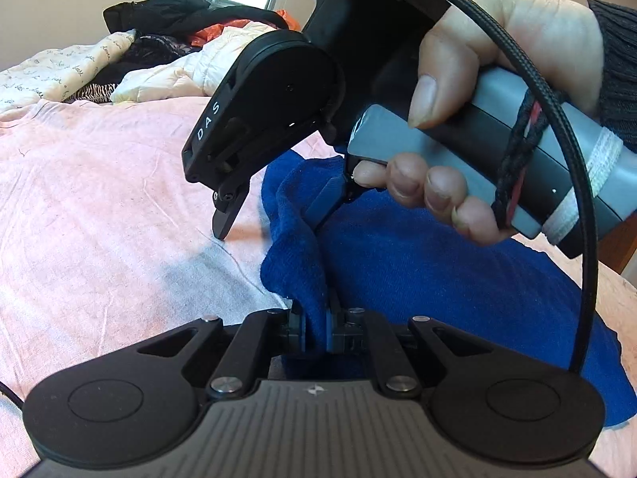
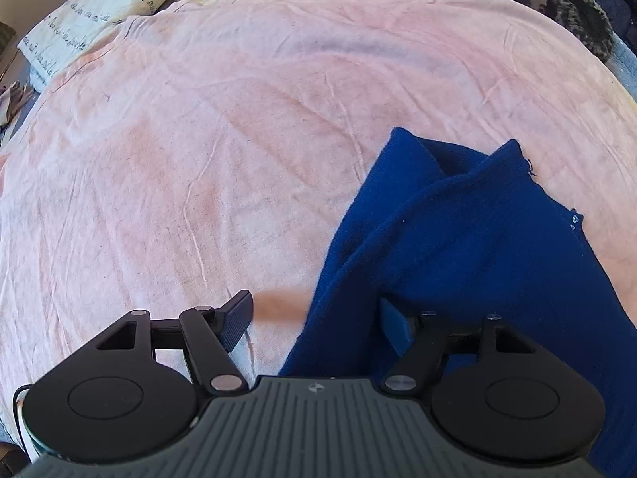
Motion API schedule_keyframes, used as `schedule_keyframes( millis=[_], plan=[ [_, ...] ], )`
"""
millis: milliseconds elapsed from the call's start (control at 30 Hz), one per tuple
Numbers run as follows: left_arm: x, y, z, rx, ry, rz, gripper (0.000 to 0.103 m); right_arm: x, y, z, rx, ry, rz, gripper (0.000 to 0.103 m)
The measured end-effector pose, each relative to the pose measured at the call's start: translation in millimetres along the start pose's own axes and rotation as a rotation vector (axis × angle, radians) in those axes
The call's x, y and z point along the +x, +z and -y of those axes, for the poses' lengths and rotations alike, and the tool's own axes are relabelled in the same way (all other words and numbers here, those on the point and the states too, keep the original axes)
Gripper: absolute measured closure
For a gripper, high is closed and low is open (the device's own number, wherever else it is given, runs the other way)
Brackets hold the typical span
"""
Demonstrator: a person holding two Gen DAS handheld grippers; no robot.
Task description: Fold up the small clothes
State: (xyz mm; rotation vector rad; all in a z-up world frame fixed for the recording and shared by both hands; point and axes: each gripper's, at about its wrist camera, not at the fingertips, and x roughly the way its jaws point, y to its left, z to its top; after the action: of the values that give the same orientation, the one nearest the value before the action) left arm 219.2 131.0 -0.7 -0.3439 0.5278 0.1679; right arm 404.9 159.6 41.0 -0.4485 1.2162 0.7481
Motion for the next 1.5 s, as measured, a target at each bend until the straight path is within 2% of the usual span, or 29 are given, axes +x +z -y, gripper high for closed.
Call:
schedule_keyframes(
  millis=[67, 133, 200, 233, 300, 400, 633, 833, 1133, 1500],
  plan=[
    [1, 1, -3, -0.016, -0.002, -0.01, 0.095, -2, 0, 3, 0.007, 0.007, 0.001, 0.04],
    [3, 2, -5, -0.027, 0.004, -0.017, 0.095, -4, -2, 9, 0.022, 0.005, 0.008, 0.049],
    [3, 2, -3, -0.019, 0.009, -0.017, 0.095, -7, -4, 14, 0.031, -0.006, 0.018, 0.067],
    [3, 2, -2, -0.014, 0.013, -0.016, 0.095, -9, -5, 17, 0.04, -0.008, 0.024, 0.071],
    [3, 3, 0, -0.006, 0.018, -0.016, 0.095, -10, -7, 25, 0.069, -0.01, 0.038, 0.087],
    [1, 4, 5, 0.023, 0.025, -0.014, 0.095, -14, -11, 34, 0.123, 0.02, 0.067, 0.093],
    [-7, 14, 12, -0.02, -0.011, -0.023, 0.095, -35, -28, 64, 0.277, 0.168, 0.162, 0.094],
    [-19, 19, 42, 0.048, -0.084, 0.011, 0.095, -68, -59, 108, 0.364, 0.272, 0.253, 0.094],
    [-12, 6, 102, 0.103, -0.19, -0.036, 0.095, -94, -131, 181, 0.482, 0.232, 0.311, 0.094],
    [-11, -23, 172, 0.199, -0.292, -0.103, 0.095, -114, -214, 243, 0.576, 0.195, 0.347, 0.094]
  ],
)
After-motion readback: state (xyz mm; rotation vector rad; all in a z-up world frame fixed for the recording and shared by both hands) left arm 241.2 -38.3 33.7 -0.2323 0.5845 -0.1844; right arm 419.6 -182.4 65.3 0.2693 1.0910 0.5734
